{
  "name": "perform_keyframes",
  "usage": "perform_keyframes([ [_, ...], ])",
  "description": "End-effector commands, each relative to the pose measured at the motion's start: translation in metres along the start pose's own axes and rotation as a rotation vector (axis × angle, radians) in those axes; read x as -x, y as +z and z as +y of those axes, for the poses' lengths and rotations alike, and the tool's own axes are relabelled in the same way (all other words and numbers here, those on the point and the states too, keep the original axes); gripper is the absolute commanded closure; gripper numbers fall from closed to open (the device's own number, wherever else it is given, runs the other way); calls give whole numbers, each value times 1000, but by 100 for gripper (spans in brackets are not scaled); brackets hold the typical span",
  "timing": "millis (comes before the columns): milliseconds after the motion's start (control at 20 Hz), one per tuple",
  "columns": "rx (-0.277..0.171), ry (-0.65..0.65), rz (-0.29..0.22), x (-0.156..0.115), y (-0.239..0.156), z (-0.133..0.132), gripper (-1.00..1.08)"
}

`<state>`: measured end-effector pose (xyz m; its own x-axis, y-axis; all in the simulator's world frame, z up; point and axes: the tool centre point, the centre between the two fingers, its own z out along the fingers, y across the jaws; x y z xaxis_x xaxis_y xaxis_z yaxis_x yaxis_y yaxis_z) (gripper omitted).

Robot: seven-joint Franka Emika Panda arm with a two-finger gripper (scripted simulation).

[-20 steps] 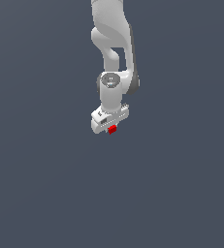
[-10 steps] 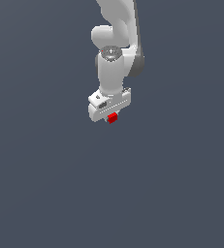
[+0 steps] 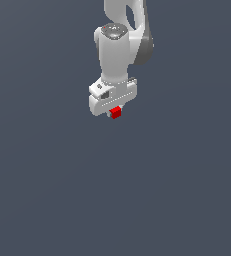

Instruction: Lift up the red cube by 0.2 meters.

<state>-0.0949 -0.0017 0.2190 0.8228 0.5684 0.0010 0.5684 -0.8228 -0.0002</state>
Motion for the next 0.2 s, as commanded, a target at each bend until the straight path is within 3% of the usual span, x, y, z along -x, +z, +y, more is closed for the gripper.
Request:
perform_keyframes([
  [0, 0, 0, -1, 0, -7, 0, 108],
  [150, 0, 0, -1, 0, -9, 0, 108],
])
